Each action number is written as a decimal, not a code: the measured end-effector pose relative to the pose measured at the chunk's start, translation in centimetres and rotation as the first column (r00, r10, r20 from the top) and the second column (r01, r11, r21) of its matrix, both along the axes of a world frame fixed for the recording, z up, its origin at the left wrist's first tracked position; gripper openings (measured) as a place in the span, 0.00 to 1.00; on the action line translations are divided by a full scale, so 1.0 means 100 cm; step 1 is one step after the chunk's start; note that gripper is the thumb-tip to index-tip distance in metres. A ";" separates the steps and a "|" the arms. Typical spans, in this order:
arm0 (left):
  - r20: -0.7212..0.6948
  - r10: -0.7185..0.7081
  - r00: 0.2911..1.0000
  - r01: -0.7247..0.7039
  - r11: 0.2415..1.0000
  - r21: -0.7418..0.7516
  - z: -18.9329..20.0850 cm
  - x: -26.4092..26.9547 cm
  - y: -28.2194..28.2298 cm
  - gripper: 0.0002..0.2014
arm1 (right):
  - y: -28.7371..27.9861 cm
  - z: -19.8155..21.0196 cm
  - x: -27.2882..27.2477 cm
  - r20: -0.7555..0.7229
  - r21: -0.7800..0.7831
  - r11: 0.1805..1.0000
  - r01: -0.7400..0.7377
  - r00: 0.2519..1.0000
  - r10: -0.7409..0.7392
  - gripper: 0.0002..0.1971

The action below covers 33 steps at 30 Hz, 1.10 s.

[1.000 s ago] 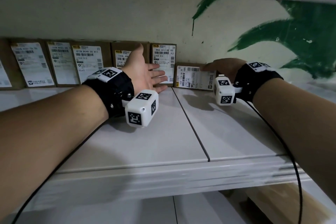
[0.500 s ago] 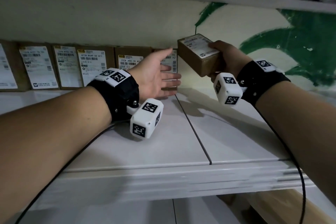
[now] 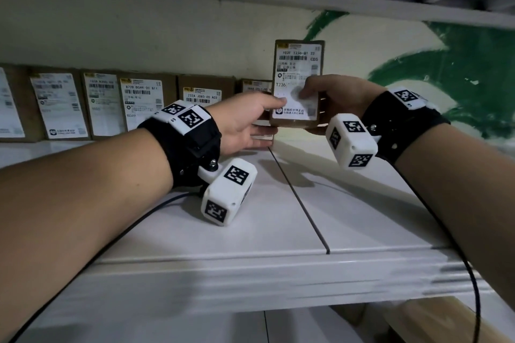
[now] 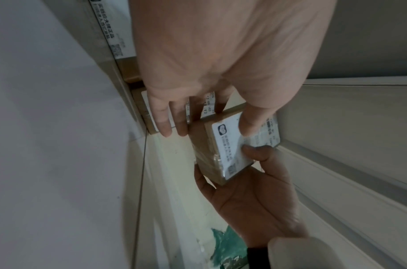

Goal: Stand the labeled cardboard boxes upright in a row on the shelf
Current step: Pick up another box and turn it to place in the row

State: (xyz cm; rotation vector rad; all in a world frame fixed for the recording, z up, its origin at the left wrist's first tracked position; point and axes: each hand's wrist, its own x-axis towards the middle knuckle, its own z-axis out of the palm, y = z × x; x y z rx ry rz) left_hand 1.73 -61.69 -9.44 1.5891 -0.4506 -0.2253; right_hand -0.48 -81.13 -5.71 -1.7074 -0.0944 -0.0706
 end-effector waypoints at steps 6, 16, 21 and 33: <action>0.054 0.131 0.990 -0.128 0.990 -0.060 0.003 0.008 0.004 0.14 | 0.008 -0.001 0.002 -0.008 -0.054 0.989 -0.137 0.991 0.137 0.14; 0.160 0.251 0.955 -0.203 0.943 -0.265 0.009 0.015 0.008 0.24 | 0.010 -0.003 0.003 -0.008 -0.042 0.992 -0.122 0.993 0.121 0.19; 0.094 0.216 0.972 -0.191 0.956 -0.223 0.011 0.017 0.009 0.11 | 0.007 -0.003 0.002 0.117 0.007 1.000 -0.015 0.993 0.014 0.17; 0.025 0.248 0.968 -0.238 0.949 -0.206 0.003 0.037 0.026 0.07 | 0.004 -0.015 0.022 0.033 0.107 0.991 0.074 0.996 -0.078 0.35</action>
